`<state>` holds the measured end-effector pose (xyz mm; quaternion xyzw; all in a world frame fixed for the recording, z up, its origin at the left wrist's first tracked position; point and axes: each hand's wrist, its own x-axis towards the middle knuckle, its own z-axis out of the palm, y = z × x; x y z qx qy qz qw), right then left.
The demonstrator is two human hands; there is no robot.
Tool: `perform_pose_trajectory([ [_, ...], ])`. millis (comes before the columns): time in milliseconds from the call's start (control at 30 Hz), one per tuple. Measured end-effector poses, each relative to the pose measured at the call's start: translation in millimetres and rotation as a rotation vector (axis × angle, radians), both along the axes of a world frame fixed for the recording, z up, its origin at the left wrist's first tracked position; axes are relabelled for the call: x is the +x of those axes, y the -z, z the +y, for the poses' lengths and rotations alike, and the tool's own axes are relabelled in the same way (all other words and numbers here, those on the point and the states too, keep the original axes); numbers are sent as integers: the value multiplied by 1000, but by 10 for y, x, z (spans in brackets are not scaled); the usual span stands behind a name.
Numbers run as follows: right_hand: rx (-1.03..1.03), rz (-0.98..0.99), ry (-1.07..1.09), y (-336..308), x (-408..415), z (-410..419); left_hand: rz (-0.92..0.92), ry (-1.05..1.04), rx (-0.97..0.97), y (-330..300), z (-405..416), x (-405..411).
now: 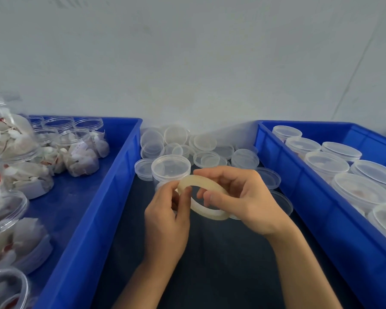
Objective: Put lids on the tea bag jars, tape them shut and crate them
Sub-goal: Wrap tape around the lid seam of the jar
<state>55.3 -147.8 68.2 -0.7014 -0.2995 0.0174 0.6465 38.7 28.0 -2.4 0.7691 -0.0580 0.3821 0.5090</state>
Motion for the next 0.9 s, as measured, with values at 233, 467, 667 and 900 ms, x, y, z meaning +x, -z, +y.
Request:
perform_pose_trajectory([
  [233,345,135,144,114,165,-19,196,310,-264,10,-75,-26],
  [467,170,216,488,289,297,105,310,494,-568,-38,-143,-9],
  [667,79,214,526,354,305,205,338,627,-590,-41,-116,-20],
  [900,73,230,538,401,314,259,386,750,-704,-42,-77,-20],
])
